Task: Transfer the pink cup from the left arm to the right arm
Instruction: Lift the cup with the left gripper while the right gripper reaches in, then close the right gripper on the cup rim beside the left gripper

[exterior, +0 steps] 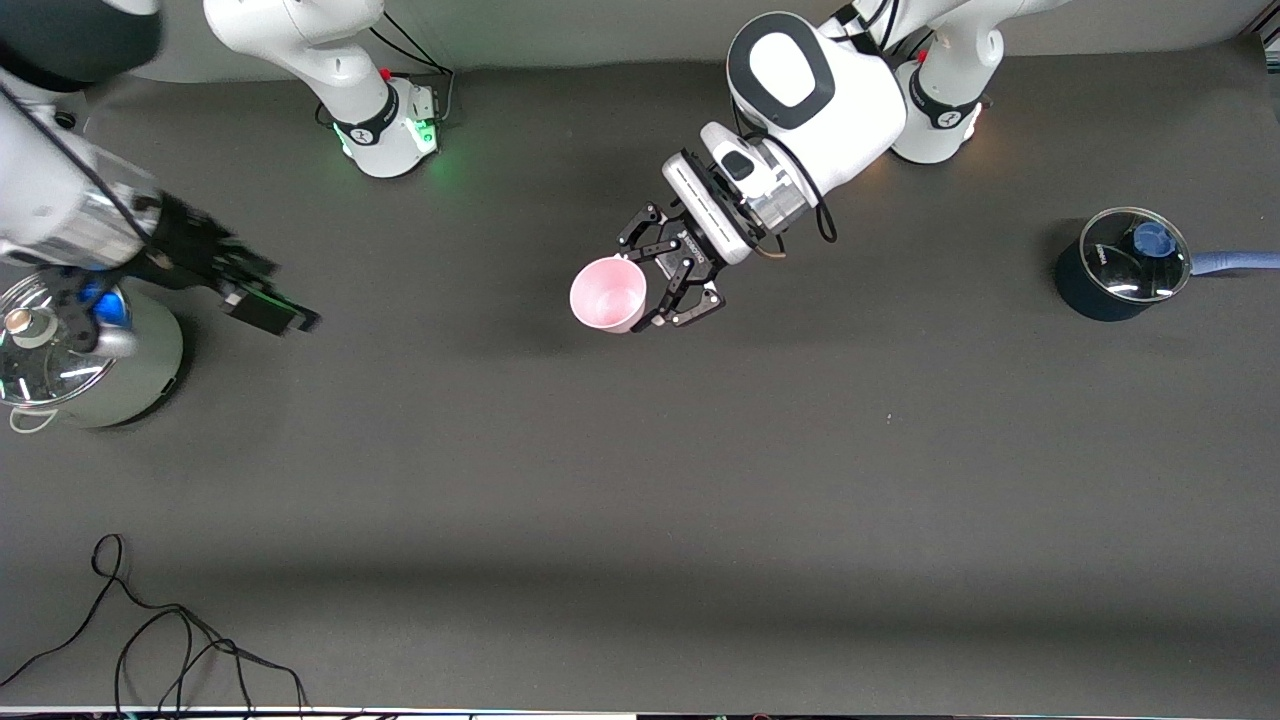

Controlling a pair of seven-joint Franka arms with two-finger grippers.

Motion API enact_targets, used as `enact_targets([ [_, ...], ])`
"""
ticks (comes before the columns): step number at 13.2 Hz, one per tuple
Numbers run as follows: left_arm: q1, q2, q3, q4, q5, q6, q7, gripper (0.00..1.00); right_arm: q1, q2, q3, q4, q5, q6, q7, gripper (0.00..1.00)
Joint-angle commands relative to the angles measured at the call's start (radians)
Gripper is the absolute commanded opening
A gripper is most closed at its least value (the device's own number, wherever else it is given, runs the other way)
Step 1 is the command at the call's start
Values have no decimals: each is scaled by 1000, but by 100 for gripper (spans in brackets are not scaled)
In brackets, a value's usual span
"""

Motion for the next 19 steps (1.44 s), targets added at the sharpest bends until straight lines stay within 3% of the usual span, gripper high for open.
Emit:
enact_targets([
  [1, -6, -22, 8, 7, -20, 7, -20, 37, 45, 54, -7, 47, 62, 56, 298, 100],
  [6, -5, -18, 9, 7, -22, 7, -20, 38, 214, 80, -8, 48, 54, 155, 591, 100],
  [13, 3, -17, 11, 7, -22, 7, -22, 38, 386, 101, -8, 117, 51, 156, 619, 100],
  [19, 3, -16, 14, 9, -22, 7, -28, 38, 441, 258, -8, 245, 34, 158, 623, 100],
])
